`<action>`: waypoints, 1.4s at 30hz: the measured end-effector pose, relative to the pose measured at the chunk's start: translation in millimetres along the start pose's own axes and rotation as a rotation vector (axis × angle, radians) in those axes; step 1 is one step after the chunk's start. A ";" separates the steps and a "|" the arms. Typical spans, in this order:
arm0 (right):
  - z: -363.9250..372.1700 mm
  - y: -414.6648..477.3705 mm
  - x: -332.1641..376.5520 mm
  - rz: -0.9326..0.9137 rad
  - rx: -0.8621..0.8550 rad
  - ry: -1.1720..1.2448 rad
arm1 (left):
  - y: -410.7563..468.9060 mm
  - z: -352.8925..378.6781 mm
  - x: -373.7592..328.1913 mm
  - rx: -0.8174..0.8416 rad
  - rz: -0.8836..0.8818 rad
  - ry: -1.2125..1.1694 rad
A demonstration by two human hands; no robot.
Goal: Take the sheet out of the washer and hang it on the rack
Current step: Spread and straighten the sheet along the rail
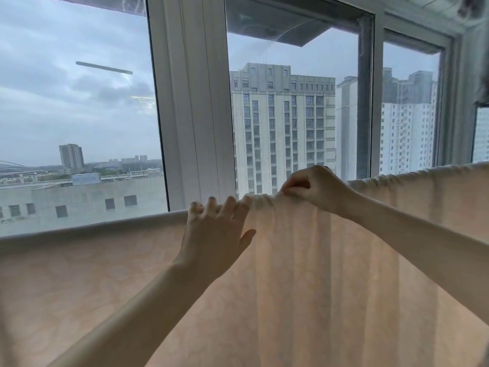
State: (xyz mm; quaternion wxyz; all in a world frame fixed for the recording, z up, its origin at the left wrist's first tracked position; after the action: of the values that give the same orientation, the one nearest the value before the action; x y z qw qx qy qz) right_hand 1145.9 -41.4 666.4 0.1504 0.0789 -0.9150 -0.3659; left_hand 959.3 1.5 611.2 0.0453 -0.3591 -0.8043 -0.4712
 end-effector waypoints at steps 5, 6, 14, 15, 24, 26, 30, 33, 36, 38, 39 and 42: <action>-2.0 0.9 1.0 -0.011 -0.028 -0.139 | 1.4 -0.2 -2.4 -0.002 -0.017 -0.002; -3.2 0.5 0.4 -0.006 -0.022 -0.133 | 1.0 -1.0 -1.7 -0.005 -0.021 -0.001; -1.7 -8.4 5.3 -0.055 -0.002 -0.035 | -0.8 -4.6 5.2 -0.008 -0.026 -0.040; -2.0 -7.6 7.0 -0.065 -0.020 -0.026 | -1.3 -4.4 6.3 -0.005 -0.029 -0.039; 10.3 -1.1 25.4 -0.071 -0.137 -0.041 | -6.1 -11.8 11.7 -0.010 -0.069 -0.056; -9.2 6.6 18.4 -0.016 -0.235 -0.025 | -4.5 -14.3 15.7 -0.028 -0.100 -0.105; -29.2 16.9 -5.3 0.142 -0.238 -0.031 | 0.1 -9.8 15.6 -0.004 -0.110 -0.121; -15.7 11.3 -16.2 0.174 -0.102 -0.137 | 1.0 -3.5 13.4 0.015 -0.104 -0.100; -18.1 4.8 -23.3 0.171 -0.114 -0.123 | 4.2 -1.6 8.4 0.001 -0.075 -0.095; -19.7 2.4 -28.6 0.178 -0.106 -0.141 | 6.7 1.4 -0.2 0.001 -0.038 -0.084; -19.7 1.2 -32.0 0.186 -0.098 -0.154 | 8.5 2.7 -4.8 0.001 -0.024 -0.085; -23.2 -1.8 -40.4 0.215 -0.105 -0.182 | 15.4 5.0 -16.7 -0.001 -0.005 -0.105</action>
State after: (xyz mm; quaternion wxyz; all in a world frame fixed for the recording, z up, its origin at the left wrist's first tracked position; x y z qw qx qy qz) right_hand 1191.8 -47.4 672.2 0.1091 -0.0610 -0.9076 -0.4009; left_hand 982.6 1.1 612.8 0.0015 -0.3816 -0.8061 -0.4522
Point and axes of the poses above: each hand's wrist, its own y-axis towards the middle knuckle, its own z-axis out of the palm, x = y × z, the point moved 7 cm from there along y, towards the middle knuckle, and after that the axes turned 1 degree about -z, right-handed, at the moved point
